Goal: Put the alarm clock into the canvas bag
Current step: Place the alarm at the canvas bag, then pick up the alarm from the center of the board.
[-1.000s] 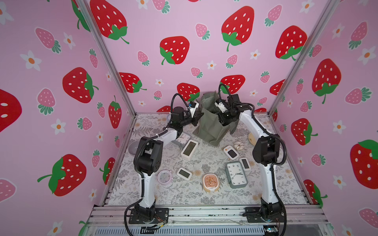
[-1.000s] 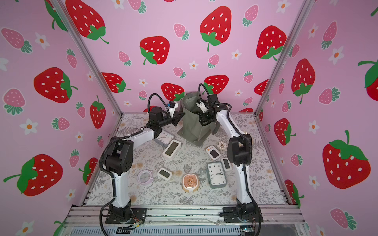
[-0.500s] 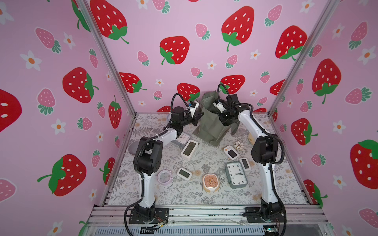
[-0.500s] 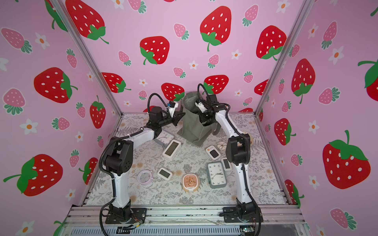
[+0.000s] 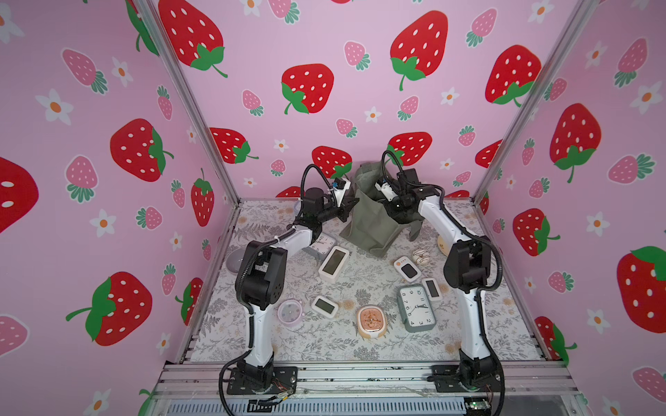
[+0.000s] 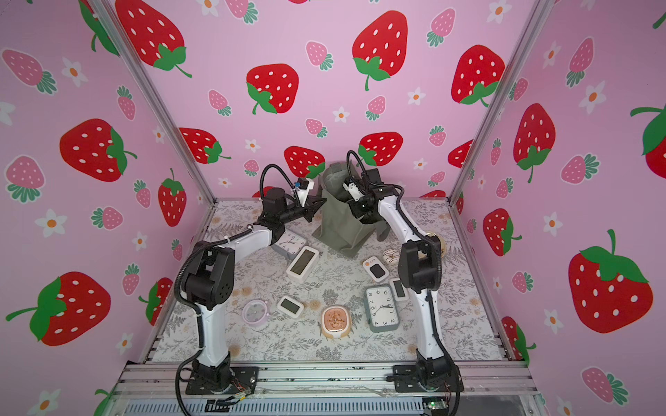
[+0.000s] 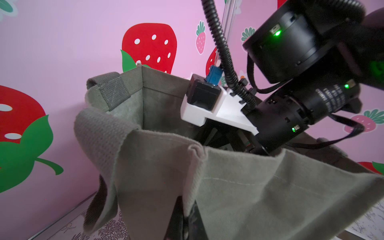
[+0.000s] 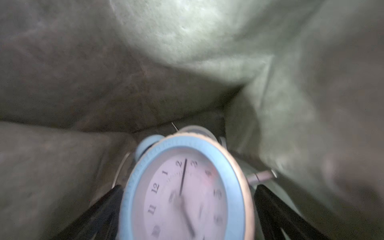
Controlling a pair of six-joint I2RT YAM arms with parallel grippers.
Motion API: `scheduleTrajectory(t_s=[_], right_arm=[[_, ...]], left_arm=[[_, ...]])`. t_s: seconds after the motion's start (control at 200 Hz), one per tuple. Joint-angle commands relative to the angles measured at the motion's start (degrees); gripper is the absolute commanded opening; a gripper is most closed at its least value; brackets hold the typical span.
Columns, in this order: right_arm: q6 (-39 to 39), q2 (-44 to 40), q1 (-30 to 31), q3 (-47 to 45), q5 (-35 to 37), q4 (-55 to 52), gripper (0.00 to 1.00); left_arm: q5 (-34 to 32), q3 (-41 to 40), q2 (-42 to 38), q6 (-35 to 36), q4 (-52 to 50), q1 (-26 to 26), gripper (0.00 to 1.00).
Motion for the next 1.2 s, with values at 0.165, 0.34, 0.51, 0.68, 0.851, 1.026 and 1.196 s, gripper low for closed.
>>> scheduleTrajectory(t_s=[0.165, 0.34, 0.51, 0.68, 0.851, 1.026, 1.196], right_arm=[[7.84, -19.21, -0.39, -11.76, 0.64, 7.07, 1.0], [9.78, -31.26, -0.14, -24.81, -2.21, 12.63, 1.0], [8.24, -41.56, 1.13, -37.1, -6.72, 15.7, 1.0], [5.95, -50.29, 6.05, -48.81, -5.31, 16.6, 1.0], [13.19, -56.37, 6.81, -57.6, 3.18, 14.45, 1.0], [19.63, -62.97, 6.9, -65.58, 11.05, 11.44, 1.0], [22.0, -66.86, 6.81, -75.26, 13.35, 15.56, 0.93]], left_arm=[[0.01, 0.95, -0.66, 0.52, -0.64, -0.62, 0.0], [-0.28, 1.02, -0.39, 0.63, -0.71, -0.79, 0.0], [-0.42, 0.96, -0.39, 0.87, -0.77, -0.8, 0.0], [-0.58, 0.93, -0.32, 1.08, -0.81, -0.81, 0.0], [-0.7, 0.93, -0.32, 1.28, -0.86, -0.79, 0.0], [-0.52, 1.08, -0.39, 0.87, -0.55, -0.81, 0.0], [-0.43, 1.27, 0.29, 0.46, -0.34, -1.25, 0.0]])
